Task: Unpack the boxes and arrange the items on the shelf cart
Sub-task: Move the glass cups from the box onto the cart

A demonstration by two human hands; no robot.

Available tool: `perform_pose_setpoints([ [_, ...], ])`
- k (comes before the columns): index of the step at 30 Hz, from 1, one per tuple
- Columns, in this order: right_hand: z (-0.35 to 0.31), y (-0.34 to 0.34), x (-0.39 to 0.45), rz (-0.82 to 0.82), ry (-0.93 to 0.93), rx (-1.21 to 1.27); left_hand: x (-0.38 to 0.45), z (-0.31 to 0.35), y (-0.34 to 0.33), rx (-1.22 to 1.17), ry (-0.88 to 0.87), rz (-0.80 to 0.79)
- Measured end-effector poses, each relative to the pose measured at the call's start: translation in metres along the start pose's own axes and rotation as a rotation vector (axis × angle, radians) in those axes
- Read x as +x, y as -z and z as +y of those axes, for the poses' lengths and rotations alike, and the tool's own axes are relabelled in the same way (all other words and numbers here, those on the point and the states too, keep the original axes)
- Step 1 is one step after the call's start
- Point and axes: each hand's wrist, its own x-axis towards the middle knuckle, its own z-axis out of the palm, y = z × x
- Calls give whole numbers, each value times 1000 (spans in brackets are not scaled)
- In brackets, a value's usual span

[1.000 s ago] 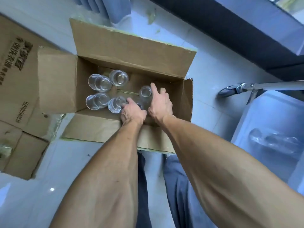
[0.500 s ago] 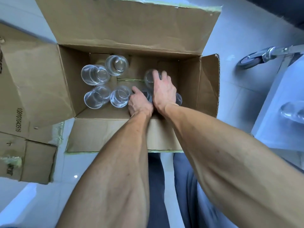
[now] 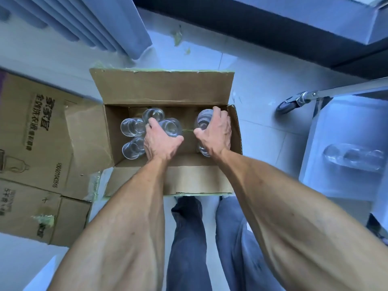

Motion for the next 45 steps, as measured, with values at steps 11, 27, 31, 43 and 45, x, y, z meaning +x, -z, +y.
perform_pose_setpoints([
  [11, 4, 85, -75, 62, 61, 236, -108, 32, 37, -499, 142, 378],
  [27, 96, 100, -206, 154, 79, 196, -240, -30, 27, -359, -36, 346],
  [31, 140, 100, -240, 174, 29, 160, -281, -43, 1, -184, -79, 318],
  [43, 315, 115, -303, 171, -121, 191, -415, -26, -122, -85, -225, 142],
  [45, 351, 120, -308, 191, -131, 190, -440, -16, -144, -57, -258, 146],
])
